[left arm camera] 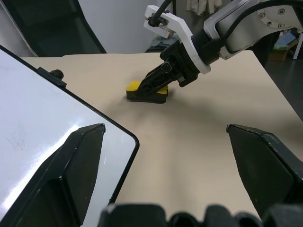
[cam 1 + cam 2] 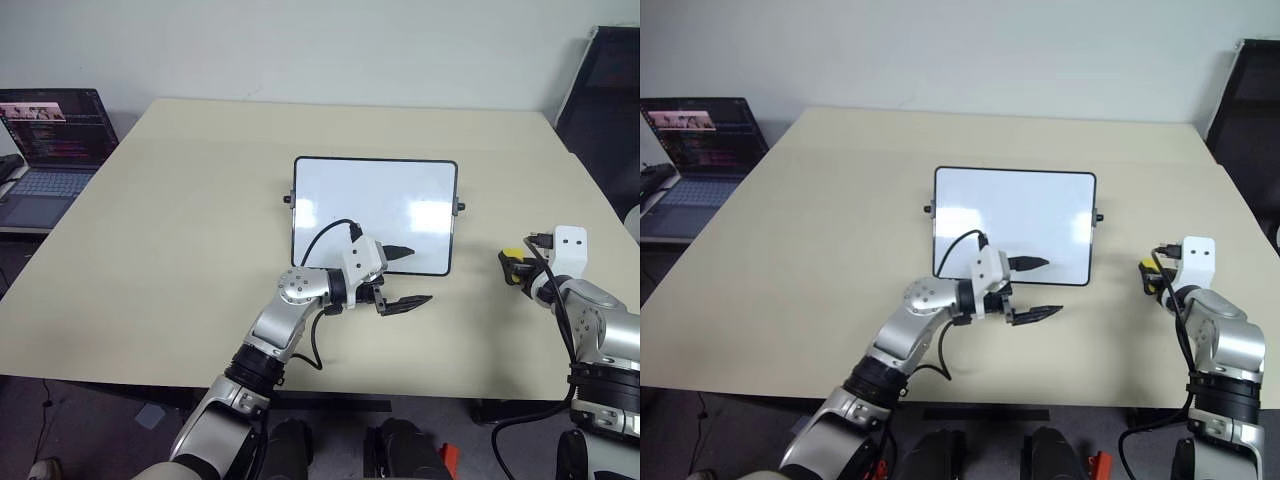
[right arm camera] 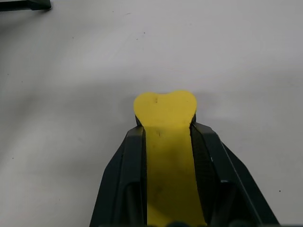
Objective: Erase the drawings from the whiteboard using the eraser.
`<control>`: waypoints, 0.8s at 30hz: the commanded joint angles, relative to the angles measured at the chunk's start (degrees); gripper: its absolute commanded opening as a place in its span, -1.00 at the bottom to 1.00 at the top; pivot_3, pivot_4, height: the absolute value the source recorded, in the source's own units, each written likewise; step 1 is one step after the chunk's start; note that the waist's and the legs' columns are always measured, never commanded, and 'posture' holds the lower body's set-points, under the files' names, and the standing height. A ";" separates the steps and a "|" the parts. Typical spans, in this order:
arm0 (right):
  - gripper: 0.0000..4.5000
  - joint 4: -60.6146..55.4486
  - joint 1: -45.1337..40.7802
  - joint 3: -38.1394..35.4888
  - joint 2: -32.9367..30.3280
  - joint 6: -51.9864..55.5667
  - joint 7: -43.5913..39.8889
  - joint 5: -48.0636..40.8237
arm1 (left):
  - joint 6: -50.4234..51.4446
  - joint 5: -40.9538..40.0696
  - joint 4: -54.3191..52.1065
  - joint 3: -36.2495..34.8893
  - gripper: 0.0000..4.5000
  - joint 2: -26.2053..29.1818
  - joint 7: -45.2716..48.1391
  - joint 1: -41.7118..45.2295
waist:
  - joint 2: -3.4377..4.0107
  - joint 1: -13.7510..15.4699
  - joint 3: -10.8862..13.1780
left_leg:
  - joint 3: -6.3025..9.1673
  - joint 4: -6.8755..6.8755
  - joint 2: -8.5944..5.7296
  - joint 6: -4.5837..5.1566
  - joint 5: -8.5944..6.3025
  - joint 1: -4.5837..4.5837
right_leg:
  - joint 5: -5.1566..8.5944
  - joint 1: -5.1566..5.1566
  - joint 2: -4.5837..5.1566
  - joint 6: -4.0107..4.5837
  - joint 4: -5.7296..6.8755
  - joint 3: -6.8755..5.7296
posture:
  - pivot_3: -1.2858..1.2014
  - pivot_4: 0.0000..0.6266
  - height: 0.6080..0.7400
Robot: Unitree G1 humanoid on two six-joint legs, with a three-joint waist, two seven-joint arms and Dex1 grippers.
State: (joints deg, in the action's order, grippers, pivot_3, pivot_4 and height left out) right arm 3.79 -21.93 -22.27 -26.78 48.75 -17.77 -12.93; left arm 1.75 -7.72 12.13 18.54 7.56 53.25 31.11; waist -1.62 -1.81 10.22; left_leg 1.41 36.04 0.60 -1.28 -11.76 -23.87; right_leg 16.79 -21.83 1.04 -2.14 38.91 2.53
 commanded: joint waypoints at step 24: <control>0.29 1.03 -1.61 2.15 -3.57 -1.29 -2.18 -2.49 | -1.02 -0.46 -1.65 -0.72 1.00 0.06 -0.32 0.73 | 0.00 0.00 0.00 | 0.00 0.00 0.00 0.00 0.00 0.00 | 0.00 0.00 0.00 0.00 0.00 0.00 | 0.03 -0.52 1.00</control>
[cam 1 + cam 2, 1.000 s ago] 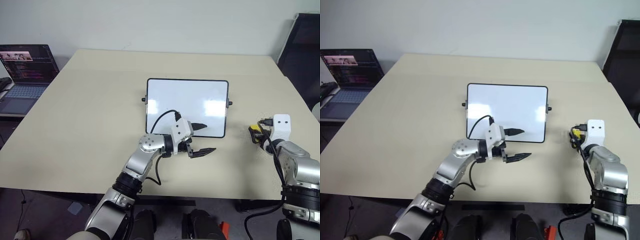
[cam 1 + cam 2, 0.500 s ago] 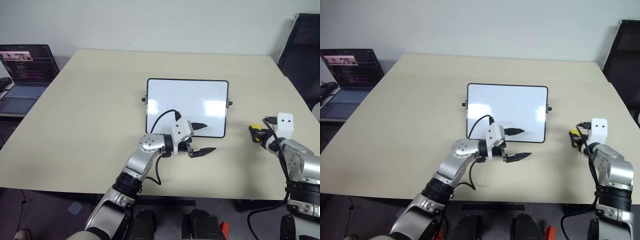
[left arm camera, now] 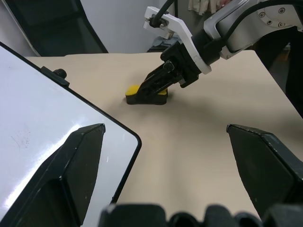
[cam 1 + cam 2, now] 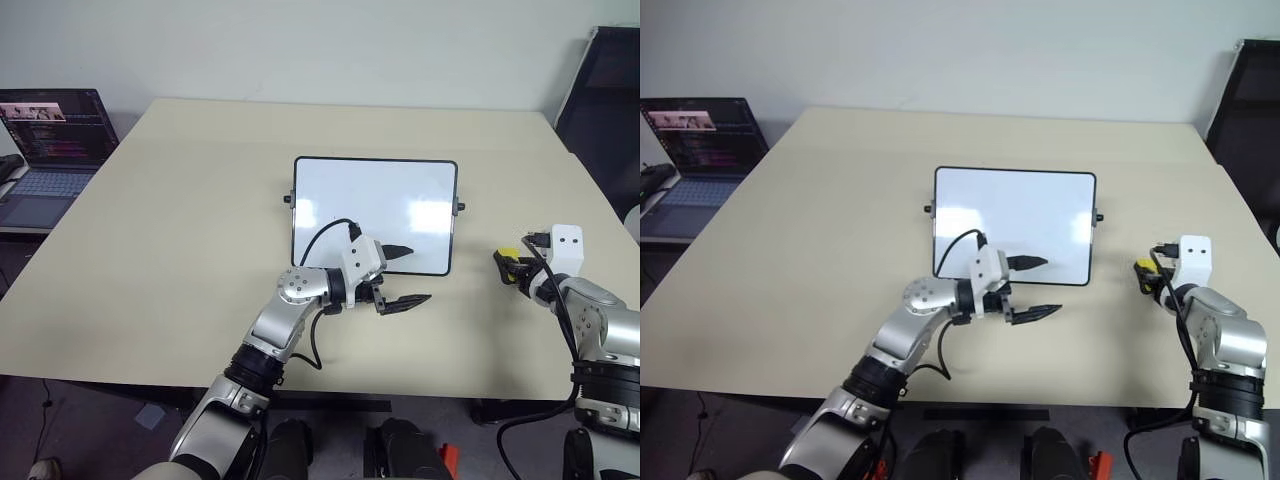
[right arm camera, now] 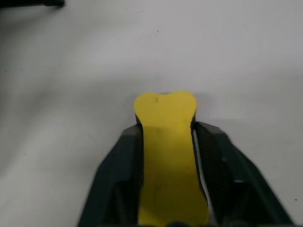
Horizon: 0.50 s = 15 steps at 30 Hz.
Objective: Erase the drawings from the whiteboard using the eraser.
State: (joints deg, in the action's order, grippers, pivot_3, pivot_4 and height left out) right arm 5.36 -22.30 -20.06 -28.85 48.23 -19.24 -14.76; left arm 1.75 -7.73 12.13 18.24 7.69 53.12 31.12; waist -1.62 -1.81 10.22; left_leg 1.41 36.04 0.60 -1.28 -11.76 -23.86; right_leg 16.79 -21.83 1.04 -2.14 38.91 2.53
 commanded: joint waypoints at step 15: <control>0.97 -1.01 -1.84 0.20 -2.35 -0.10 -0.85 -0.82 | -1.03 -0.48 -1.71 -0.48 1.00 -0.01 -0.08 0.78 | 0.00 0.01 0.00 | 0.00 0.00 0.00 0.00 0.00 0.00 | 0.00 0.00 0.00 0.00 0.00 0.00 | 0.03 -0.52 1.00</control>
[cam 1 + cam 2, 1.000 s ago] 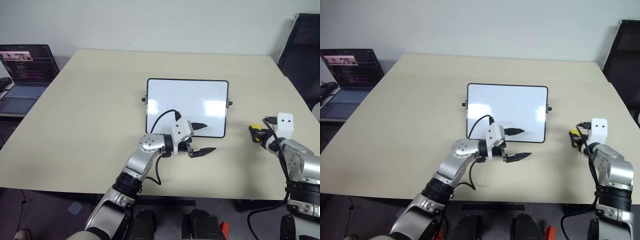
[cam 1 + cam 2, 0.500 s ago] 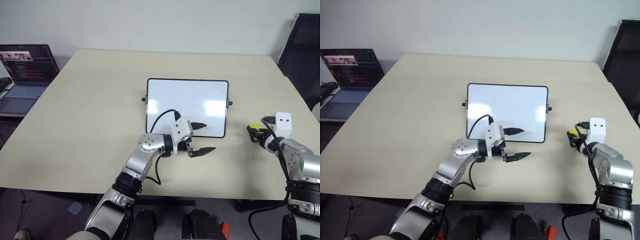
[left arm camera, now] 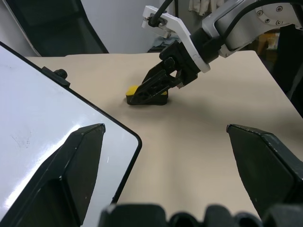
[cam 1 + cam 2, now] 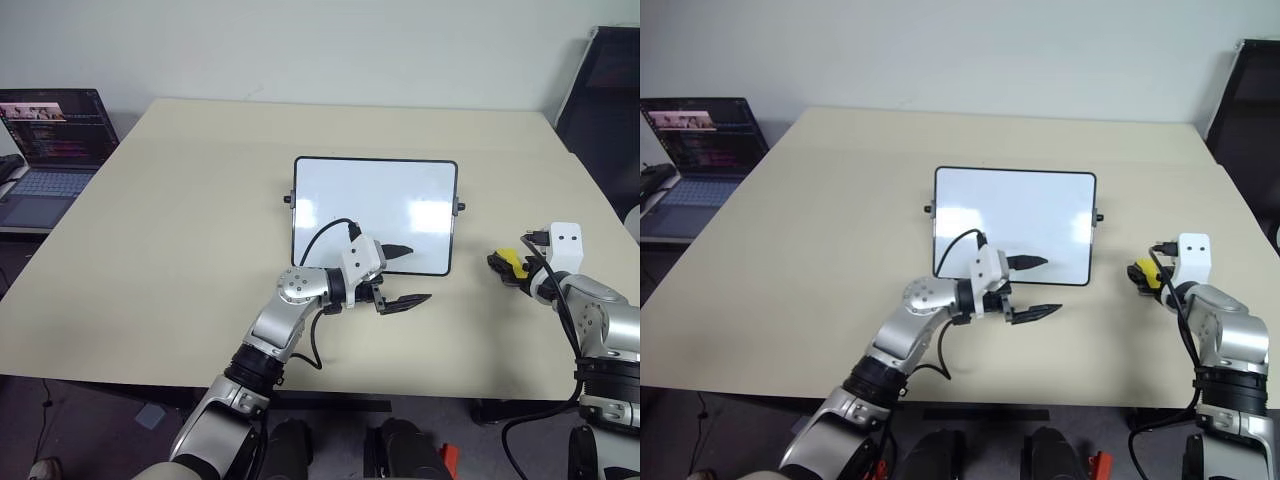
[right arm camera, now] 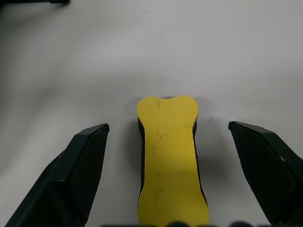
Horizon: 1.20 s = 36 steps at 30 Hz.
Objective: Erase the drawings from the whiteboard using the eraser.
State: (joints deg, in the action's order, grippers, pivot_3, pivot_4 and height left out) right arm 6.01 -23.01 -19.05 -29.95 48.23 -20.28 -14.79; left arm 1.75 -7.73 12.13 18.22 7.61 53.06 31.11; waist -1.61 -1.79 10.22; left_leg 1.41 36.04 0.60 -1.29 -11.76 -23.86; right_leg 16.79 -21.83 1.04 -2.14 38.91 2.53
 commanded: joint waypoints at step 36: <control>0.97 -23.29 24.86 -10.93 16.08 -25.13 22.70 4.42 | 7.37 4.92 -16.18 -34.09 1.00 4.56 -51.00 -22.54 | -0.03 0.82 -0.03 | 0.04 0.06 0.06 0.03 0.03 0.10 | 0.02 0.12 0.09 -0.05 -0.02 -0.01 | 0.03 -0.52 1.00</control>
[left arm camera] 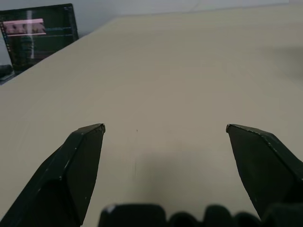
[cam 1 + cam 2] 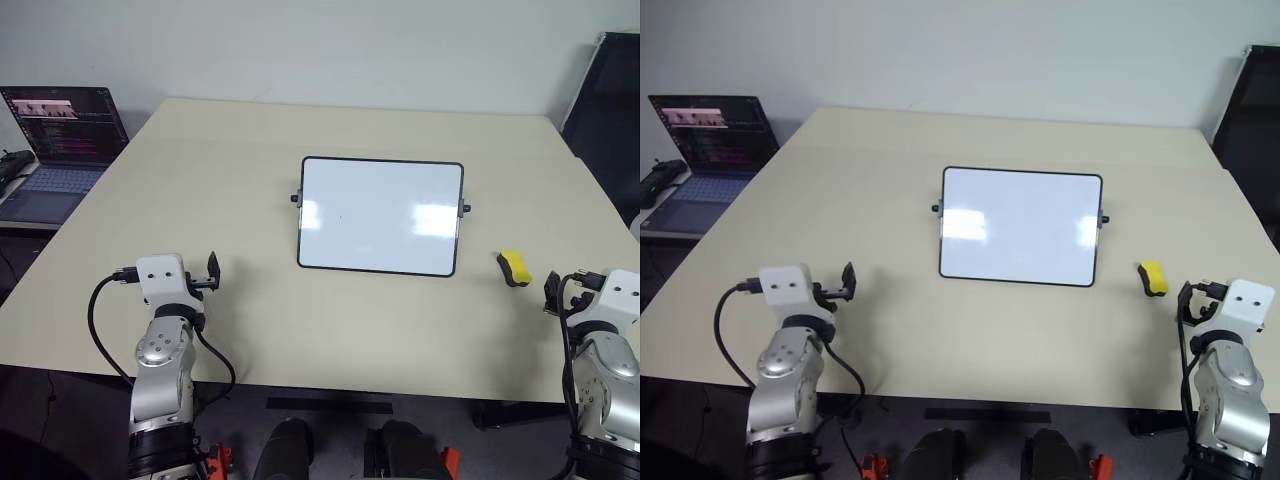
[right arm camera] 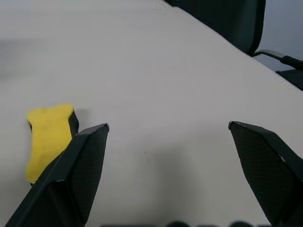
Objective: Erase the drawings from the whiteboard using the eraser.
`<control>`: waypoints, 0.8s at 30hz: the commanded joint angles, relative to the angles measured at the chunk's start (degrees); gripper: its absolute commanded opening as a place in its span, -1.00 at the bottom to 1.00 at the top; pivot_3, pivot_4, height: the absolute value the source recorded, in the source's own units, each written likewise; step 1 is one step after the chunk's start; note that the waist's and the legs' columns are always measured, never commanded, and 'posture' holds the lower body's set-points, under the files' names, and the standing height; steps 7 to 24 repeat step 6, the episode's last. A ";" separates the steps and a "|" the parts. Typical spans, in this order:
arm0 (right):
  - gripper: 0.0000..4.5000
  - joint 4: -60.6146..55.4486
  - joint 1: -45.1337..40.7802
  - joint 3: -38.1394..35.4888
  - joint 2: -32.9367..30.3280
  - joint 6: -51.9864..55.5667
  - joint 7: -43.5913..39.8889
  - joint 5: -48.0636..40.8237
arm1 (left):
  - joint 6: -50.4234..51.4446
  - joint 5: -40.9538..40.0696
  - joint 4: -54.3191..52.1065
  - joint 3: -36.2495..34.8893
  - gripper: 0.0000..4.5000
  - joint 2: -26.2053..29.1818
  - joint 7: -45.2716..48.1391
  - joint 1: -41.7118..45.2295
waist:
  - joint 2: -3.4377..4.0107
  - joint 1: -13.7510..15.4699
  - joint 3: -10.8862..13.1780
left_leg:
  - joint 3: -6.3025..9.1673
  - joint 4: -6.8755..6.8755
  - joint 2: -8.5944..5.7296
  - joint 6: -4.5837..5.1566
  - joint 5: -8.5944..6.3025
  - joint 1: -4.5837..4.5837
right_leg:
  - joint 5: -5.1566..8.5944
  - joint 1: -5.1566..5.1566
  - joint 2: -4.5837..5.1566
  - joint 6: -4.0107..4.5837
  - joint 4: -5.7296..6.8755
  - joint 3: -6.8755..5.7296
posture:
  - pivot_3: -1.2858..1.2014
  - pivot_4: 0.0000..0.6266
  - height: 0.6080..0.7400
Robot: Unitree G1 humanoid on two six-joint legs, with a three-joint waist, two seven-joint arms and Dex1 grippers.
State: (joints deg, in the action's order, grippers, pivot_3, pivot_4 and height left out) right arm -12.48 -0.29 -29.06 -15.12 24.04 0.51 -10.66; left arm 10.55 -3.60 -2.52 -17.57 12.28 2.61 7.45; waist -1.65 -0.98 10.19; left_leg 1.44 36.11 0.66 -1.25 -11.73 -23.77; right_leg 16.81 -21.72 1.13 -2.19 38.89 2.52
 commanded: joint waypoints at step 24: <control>0.97 -9.64 4.66 -1.73 1.70 1.11 2.57 -0.25 | -0.96 0.53 -2.08 3.45 1.00 -0.52 -0.90 1.09 | 0.03 -0.54 0.00 | -0.07 -0.05 0.02 -0.01 -0.01 -0.02 | 0.01 -0.07 -0.01 0.03 0.00 0.06 | 0.03 -0.52 1.00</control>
